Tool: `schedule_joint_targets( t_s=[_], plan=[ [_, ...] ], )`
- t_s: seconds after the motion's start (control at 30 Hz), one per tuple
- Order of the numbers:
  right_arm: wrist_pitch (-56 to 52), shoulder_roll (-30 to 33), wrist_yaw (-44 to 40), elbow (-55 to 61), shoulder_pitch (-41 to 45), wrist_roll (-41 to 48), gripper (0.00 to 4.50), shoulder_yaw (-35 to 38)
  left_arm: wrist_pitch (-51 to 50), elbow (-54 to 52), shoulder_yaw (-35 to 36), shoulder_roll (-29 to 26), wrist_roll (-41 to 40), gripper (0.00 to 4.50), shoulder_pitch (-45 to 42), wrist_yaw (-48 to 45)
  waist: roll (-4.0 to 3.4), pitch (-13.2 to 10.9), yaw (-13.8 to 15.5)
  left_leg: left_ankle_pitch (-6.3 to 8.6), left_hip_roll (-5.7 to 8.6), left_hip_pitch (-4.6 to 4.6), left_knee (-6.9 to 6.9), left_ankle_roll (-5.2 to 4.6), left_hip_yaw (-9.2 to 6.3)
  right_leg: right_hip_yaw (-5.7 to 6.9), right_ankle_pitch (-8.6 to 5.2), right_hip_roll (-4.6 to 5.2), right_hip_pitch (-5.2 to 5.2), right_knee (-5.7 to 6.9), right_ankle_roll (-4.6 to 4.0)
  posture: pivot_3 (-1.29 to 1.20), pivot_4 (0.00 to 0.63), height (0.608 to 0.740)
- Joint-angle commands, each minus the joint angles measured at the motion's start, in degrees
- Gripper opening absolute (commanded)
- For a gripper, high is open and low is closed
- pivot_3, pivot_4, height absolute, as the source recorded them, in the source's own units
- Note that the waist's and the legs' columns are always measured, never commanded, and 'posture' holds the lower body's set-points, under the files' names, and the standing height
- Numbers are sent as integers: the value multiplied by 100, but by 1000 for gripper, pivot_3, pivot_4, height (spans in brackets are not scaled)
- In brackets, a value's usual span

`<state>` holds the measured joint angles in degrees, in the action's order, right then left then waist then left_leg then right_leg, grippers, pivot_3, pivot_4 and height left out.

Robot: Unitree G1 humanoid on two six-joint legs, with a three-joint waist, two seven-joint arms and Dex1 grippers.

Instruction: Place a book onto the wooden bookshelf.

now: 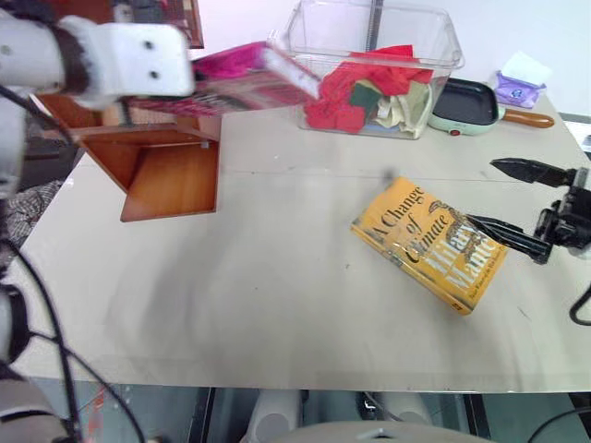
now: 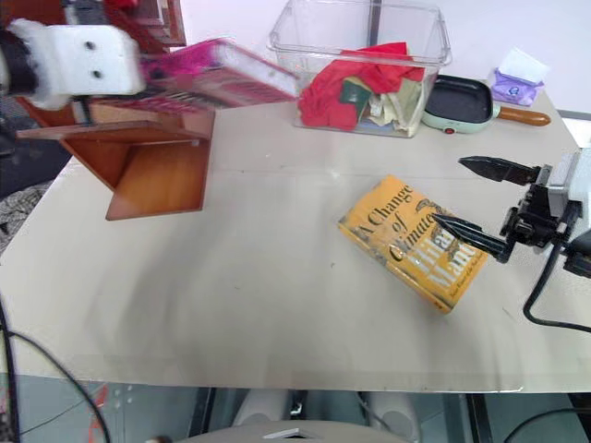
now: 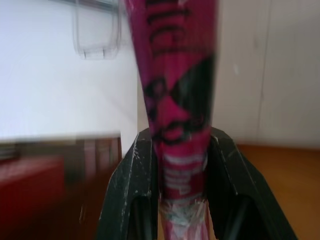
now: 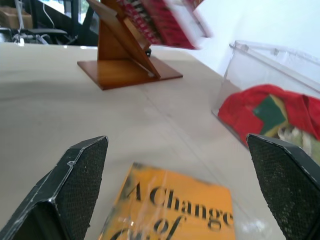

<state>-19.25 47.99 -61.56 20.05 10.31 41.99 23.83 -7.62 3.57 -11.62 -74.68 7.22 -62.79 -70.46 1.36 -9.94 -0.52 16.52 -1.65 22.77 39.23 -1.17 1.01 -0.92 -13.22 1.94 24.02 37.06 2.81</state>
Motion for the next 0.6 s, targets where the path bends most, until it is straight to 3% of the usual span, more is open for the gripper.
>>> schedule_joint_targets(
  t_s=[0.03, 0.17, 0.27, 0.4, 0.6],
  plan=[
    [161, -26, -9, 74, 130, 48, 4500, 34, 208, 465, 0, -416, 865, 683, -197, -45, 0, 0, -3, 0, 0, 0, 1, 0, 0, 1, 0, -1, 0, 0, 0, 0, 150, 714],
    [197, -83, -21, 114, 136, 92, 4500, 16, 759, 865, -78, -601, 1251, 683, 212, -5, -1, 1, -49, 0, -6, -16, 1, 0, 12, -12, 0, -5, 2, 24, -1, 0, 150, 714],
    [181, -87, -14, 193, 66, 133, 4500, 108, 517, 869, -4, -693, 1322, 683, 618, -27, -5, 3, -87, 0, -10, -61, 0, 0, 27, -43, -5, -7, -3, 74, -6, 0, 150, 714],
    [164, -59, 14, 261, -101, 178, 4500, 290, 503, 898, 232, -257, 1147, 683, 256, 435, -4, 3, -158, -3, -49, -113, 1, 4, 45, -53, -18, -58, -43, 84, -11, 0, 150, 714],
    [187, -55, 55, 322, -203, 167, 4500, 354, 879, 1022, 355, -89, 1153, 683, 190, 707, -9, 7, -100, -4, -69, -117, -1, 6, 31, -52, -12, -92, -39, 91, -30, 0, 150, 714]
  ],
)
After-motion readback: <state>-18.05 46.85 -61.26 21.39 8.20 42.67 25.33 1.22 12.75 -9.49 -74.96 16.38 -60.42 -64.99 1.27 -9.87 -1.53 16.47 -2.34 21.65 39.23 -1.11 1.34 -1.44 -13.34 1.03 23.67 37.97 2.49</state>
